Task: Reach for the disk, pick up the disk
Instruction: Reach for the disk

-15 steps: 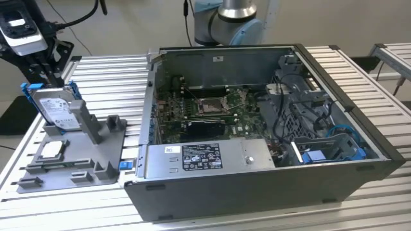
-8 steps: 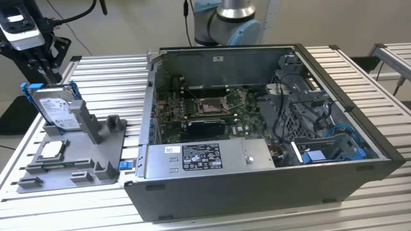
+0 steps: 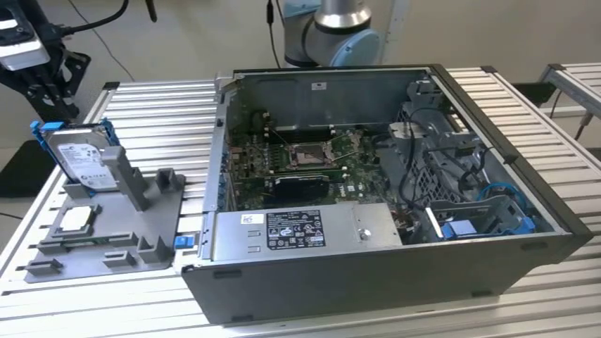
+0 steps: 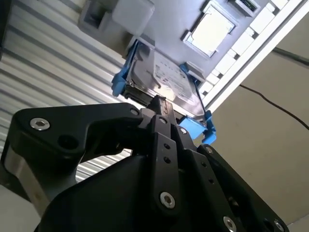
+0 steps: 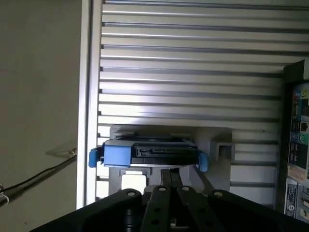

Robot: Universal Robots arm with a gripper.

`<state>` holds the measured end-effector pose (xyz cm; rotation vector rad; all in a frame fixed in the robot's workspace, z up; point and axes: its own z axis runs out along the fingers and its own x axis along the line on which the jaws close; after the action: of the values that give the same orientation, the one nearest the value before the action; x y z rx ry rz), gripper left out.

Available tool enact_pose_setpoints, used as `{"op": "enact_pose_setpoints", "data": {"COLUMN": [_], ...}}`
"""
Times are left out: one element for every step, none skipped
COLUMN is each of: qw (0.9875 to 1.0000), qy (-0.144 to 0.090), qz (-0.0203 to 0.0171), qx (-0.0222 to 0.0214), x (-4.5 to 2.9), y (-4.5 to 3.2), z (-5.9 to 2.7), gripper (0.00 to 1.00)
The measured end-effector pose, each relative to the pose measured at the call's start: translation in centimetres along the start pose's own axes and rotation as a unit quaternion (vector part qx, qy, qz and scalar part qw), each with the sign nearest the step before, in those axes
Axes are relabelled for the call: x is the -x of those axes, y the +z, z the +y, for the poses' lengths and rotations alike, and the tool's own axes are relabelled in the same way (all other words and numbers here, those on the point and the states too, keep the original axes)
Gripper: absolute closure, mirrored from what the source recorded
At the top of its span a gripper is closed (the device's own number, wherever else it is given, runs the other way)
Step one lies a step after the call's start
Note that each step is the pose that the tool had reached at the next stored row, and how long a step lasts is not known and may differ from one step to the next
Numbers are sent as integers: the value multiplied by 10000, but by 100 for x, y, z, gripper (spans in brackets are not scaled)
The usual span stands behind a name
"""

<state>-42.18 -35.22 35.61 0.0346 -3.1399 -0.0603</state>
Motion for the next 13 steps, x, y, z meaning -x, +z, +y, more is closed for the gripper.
{"op": "enact_pose_setpoints", "data": {"qw": [10000, 10000, 10000, 10000, 10000, 10000, 10000, 10000, 10000, 10000, 10000, 10000, 10000], "qy": [0, -1, -3, -5, -8, -12, -15, -18, -21, -24, -27, -30, -34], "qz": [0, 0, 0, 0, 0, 0, 1, 1, 1, 1, 1, 1, 2], "qx": [0, 0, 0, 0, 0, 0, 0, 0, 0, 0, 0, 0, 0], "x": [-26, -50, -72, -95, -119, -145, -178, -211, -245, -273, -298, -321, -346], "y": [1, 1, 2, 2, 2, 3, 2, 2, 4, 6, 7, 9, 11], "z": [10, 17, 20, 22, 24, 24, 25, 26, 28, 33, 38, 42, 46], "gripper": [100, 100, 100, 100, 100, 100, 100, 100, 100, 100, 100, 100, 100]}}
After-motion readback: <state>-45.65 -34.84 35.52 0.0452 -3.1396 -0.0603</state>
